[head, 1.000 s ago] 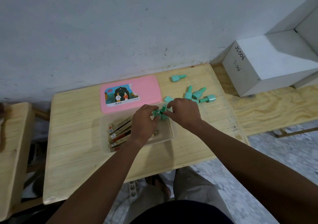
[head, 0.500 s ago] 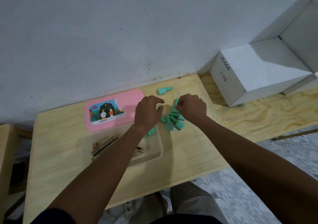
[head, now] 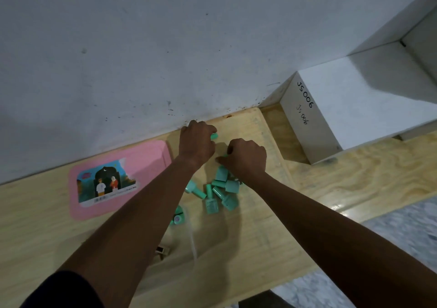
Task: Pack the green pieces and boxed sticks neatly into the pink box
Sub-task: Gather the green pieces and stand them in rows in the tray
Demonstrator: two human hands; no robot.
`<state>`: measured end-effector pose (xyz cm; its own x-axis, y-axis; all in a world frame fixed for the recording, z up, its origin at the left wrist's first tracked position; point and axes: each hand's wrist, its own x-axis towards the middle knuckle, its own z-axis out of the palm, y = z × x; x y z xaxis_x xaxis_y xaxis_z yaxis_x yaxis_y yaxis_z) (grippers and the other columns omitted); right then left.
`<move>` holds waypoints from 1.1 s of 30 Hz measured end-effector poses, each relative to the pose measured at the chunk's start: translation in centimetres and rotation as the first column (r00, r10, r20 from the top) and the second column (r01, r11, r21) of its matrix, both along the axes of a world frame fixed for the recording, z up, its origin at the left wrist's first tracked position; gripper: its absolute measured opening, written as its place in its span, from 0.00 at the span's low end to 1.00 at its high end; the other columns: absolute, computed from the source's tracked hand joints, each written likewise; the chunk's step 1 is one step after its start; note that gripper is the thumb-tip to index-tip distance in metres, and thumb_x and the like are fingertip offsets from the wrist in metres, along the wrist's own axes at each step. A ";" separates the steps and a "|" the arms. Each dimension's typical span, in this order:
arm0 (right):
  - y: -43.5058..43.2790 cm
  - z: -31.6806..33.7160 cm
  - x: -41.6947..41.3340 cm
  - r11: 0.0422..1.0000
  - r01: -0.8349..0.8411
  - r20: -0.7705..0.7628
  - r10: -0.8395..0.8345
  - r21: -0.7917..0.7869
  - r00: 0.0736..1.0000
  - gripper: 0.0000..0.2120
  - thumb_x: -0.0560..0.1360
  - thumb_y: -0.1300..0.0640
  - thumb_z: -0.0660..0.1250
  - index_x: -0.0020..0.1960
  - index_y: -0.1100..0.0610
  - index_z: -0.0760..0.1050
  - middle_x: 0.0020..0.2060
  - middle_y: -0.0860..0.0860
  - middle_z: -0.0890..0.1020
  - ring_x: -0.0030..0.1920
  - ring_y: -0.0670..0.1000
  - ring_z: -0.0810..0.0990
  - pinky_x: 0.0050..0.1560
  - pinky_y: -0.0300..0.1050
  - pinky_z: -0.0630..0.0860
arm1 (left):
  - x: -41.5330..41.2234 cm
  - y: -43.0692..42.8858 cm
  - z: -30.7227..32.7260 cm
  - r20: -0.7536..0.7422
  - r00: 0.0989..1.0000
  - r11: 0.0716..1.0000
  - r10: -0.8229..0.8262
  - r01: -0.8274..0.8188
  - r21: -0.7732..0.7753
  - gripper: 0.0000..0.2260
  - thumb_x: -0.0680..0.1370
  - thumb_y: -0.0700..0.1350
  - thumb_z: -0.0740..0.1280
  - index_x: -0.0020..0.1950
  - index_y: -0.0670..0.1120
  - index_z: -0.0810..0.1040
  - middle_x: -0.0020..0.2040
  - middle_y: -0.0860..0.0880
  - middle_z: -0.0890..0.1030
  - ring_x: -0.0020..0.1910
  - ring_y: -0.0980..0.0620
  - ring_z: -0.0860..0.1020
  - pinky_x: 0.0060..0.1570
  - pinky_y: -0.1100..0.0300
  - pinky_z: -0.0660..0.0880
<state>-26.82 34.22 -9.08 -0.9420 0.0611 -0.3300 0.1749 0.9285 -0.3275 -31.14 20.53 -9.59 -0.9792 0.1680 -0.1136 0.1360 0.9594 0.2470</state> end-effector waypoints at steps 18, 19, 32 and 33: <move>0.4 6.0 1.0 0.664 0.376 0.184 -0.343 -0.646 0.921 0.04 0.63 0.57 0.75 0.37 0.51 0.85 0.36 0.48 0.86 0.40 0.50 0.84 0.44 0.47 0.81 | 4.6 -6.8 7.9 0.249 0.938 0.603 0.242 -0.347 0.718 0.11 0.75 0.34 0.69 0.54 0.46 0.80 0.42 0.46 0.84 0.44 0.52 0.83 0.45 0.64 0.78; 0.3 6.9 1.7 0.616 0.362 0.189 -0.329 -0.700 0.925 0.03 0.65 0.59 0.74 0.37 0.52 0.85 0.36 0.49 0.86 0.38 0.50 0.84 0.41 0.45 0.79 | 5.6 -7.4 8.8 0.375 0.895 0.430 0.241 -0.445 0.786 0.11 0.76 0.32 0.68 0.54 0.45 0.80 0.43 0.45 0.84 0.46 0.50 0.83 0.45 0.61 0.79; -4.4 11.8 11.6 0.499 0.194 0.118 -0.180 -0.845 0.976 0.04 0.70 0.68 0.72 0.44 0.61 0.82 0.39 0.59 0.83 0.37 0.51 0.82 0.44 0.45 0.81 | 18.6 -12.8 11.7 0.585 0.800 -0.032 0.136 -0.586 0.809 0.08 0.77 0.33 0.66 0.53 0.44 0.79 0.48 0.41 0.82 0.46 0.47 0.81 0.48 0.56 0.80; -4.7 12.0 12.2 0.505 0.181 0.108 -0.170 -0.844 0.979 0.04 0.70 0.69 0.72 0.43 0.62 0.82 0.38 0.59 0.83 0.37 0.51 0.82 0.42 0.44 0.81 | 19.2 -13.0 11.7 0.570 0.809 -0.032 0.142 -0.572 0.820 0.08 0.77 0.33 0.67 0.52 0.44 0.79 0.47 0.42 0.82 0.46 0.48 0.80 0.49 0.55 0.80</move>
<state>-14.63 29.51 2.90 -0.9410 -0.0880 -0.3268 0.3102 0.1615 -0.9368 -11.95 7.48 2.13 -0.9038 -0.0321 -0.4268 -0.4055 -0.2553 0.8777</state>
